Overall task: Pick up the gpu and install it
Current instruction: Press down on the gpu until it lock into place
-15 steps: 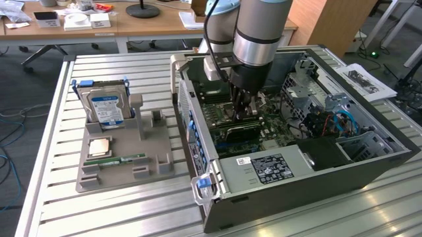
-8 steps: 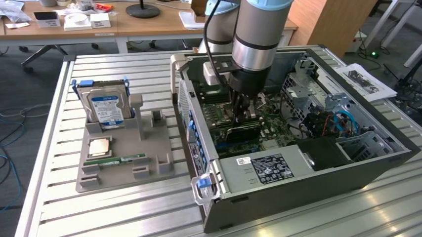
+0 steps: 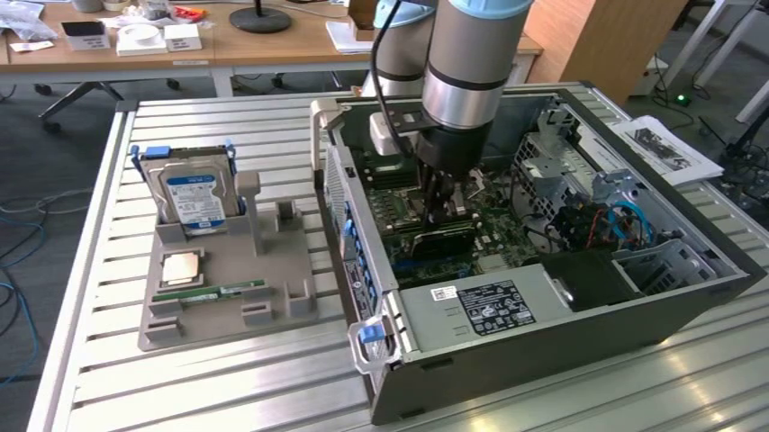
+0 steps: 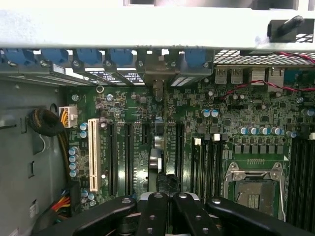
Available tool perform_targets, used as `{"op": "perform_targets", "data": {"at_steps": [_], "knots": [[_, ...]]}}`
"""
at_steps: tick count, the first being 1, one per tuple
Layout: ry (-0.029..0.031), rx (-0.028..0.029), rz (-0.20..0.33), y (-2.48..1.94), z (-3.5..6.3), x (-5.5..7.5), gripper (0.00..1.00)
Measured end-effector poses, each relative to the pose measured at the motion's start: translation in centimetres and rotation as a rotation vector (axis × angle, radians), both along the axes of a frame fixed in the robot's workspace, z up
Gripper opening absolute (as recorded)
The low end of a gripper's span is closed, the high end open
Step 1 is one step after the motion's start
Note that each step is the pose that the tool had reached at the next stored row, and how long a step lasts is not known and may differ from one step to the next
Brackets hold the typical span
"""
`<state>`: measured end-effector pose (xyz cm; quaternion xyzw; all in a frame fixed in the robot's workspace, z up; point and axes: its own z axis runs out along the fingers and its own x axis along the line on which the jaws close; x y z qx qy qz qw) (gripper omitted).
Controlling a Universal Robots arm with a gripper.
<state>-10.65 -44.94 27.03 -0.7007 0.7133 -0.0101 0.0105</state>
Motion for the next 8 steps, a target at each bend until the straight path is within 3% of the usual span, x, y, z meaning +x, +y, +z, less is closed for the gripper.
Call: {"op": "perform_targets", "data": {"at_steps": [8], "knots": [[0.0000,0.0002,0.000,0.02,-0.41,-0.03,0.11]]}}
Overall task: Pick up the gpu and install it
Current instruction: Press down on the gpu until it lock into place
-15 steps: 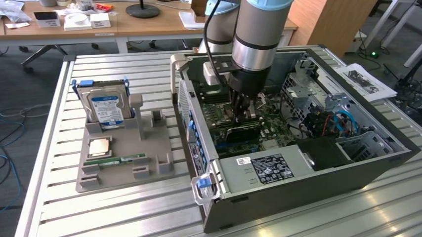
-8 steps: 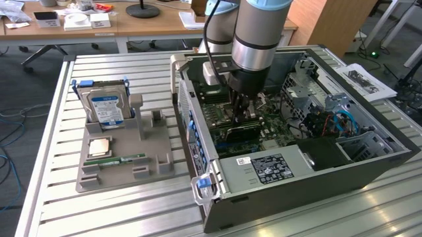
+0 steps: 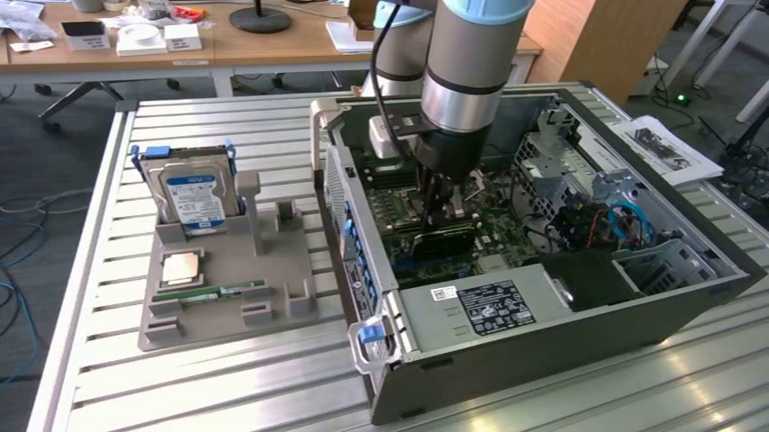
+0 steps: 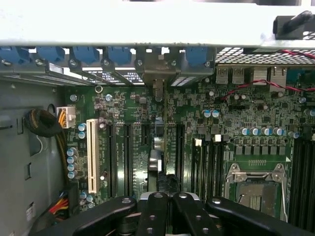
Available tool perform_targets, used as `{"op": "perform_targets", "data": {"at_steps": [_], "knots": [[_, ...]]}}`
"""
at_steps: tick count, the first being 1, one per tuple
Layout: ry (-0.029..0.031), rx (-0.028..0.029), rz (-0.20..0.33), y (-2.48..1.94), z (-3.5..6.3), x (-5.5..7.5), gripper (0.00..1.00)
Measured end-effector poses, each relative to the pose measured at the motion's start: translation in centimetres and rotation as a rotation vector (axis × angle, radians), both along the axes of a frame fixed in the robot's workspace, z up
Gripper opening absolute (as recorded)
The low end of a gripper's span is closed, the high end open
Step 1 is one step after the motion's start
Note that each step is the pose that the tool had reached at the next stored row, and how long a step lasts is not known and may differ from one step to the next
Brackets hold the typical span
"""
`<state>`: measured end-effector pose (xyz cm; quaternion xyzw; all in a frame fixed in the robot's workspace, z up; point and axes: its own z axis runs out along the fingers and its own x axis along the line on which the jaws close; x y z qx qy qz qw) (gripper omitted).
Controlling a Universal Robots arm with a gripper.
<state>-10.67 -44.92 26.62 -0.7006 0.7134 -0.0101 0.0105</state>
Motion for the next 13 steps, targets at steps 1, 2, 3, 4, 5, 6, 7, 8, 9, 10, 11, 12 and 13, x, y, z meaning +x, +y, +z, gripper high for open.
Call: {"op": "perform_targets", "data": {"at_steps": [1,2,3,4,5,6,7,8,9,10,11,12,13], "knots": [[0.0001,-0.0002,0.000,0.00,-0.01,-0.01,0.11],[0.0002,-0.0003,0.000,0.00,0.00,-0.01,0.11],[0.0003,-0.0004,0.000,0.00,-0.02,-0.01,0.11],[-0.0001,0.0002,0.000,0.00,-0.11,-0.01,0.11],[0.0000,-0.0001,0.000,0.00,-0.20,-0.01,0.11],[0.0003,-0.0006,0.000,0.00,-0.25,-0.02,0.11],[0.0004,-0.0006,0.000,0.00,-0.25,-0.02,0.11],[0.0004,-0.0006,0.000,0.00,-0.25,-0.02,0.11],[0.0003,-0.0005,0.000,0.00,-0.26,-0.02,0.11],[0.0001,-0.0002,0.000,0.00,-0.27,-0.02,0.11],[0.0001,-0.0002,0.000,0.00,-0.29,-0.02,0.11],[-0.0001,-0.0001,0.000,0.00,-0.36,-0.02,0.11],[0.0001,-0.0003,0.000,0.00,-0.38,-0.03,0.11]]}}
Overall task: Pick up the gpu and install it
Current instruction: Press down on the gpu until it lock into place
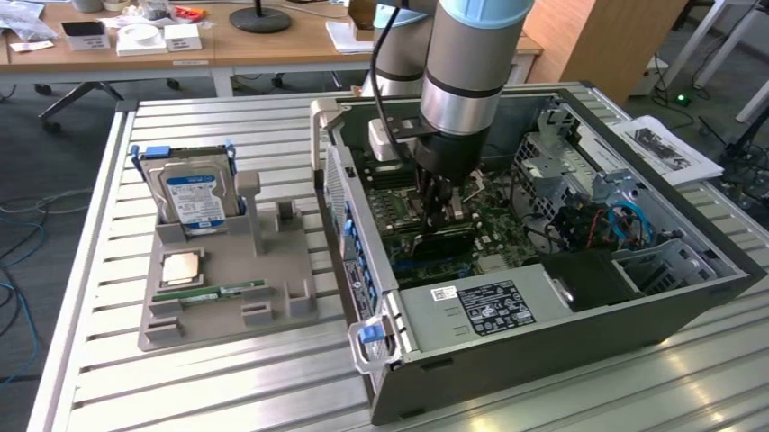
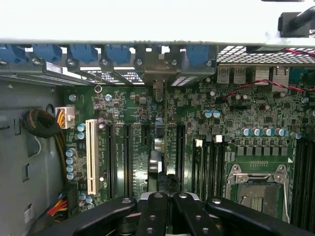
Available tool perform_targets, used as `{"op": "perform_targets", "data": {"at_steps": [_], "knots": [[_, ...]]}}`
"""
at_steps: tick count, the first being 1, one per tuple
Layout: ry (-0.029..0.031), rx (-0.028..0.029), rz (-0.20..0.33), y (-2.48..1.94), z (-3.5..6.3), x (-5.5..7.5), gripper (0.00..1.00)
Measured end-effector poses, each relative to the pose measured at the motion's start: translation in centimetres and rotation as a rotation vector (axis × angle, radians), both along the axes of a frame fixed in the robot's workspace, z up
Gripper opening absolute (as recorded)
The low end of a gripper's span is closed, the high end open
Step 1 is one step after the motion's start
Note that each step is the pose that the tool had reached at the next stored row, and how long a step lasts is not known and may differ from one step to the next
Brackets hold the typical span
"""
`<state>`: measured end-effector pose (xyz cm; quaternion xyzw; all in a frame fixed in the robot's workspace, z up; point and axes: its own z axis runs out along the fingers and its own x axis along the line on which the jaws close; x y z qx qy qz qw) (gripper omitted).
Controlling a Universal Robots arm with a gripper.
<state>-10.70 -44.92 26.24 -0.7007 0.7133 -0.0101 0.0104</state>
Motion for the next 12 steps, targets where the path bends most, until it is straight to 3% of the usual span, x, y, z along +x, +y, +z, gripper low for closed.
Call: {"op": "perform_targets", "data": {"at_steps": [12], "knots": [[-0.0018,0.0001,0.000,0.00,-0.05,-0.19,0.11]]}}
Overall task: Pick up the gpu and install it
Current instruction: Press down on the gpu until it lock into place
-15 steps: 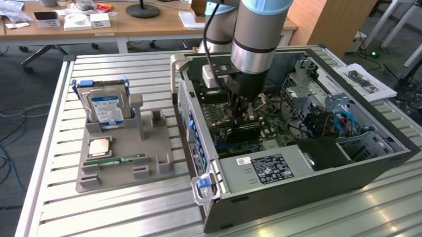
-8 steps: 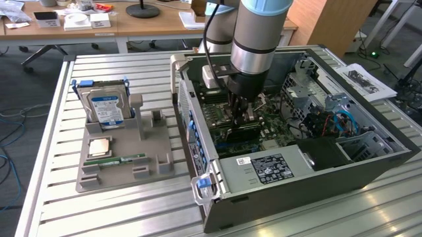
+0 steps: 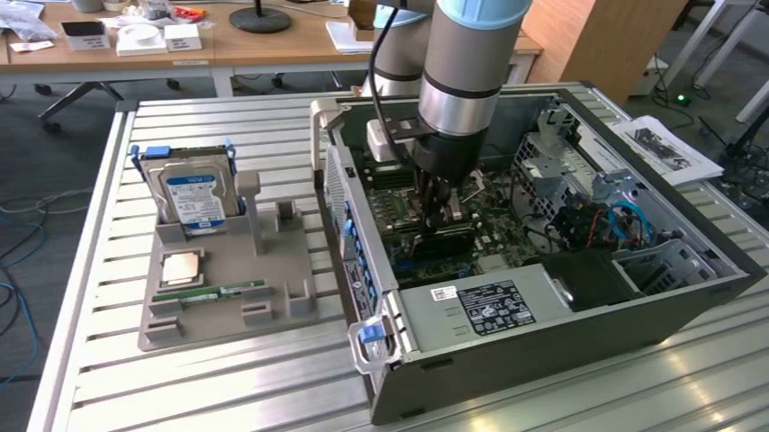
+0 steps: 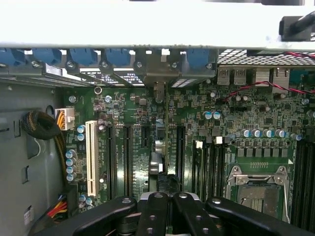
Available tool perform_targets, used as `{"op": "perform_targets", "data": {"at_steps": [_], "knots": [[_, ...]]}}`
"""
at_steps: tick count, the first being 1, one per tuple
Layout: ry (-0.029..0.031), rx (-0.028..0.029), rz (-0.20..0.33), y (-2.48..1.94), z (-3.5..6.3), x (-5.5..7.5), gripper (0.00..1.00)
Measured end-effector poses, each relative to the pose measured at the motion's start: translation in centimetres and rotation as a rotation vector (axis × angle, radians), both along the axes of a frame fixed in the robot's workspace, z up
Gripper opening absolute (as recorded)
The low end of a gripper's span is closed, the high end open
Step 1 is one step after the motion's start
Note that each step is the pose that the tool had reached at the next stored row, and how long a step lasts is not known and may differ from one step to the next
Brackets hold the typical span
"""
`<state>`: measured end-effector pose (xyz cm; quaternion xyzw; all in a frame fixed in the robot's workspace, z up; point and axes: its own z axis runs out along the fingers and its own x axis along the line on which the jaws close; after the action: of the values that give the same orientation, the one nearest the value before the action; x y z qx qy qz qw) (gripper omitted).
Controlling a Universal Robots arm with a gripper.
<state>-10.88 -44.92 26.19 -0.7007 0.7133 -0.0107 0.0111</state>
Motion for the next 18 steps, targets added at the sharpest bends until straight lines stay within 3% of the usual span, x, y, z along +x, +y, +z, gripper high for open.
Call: {"op": "perform_targets", "data": {"at_steps": [18], "knots": [[-0.0021,0.0009,0.000,-0.15,-0.04,-0.32,0.11]]}}
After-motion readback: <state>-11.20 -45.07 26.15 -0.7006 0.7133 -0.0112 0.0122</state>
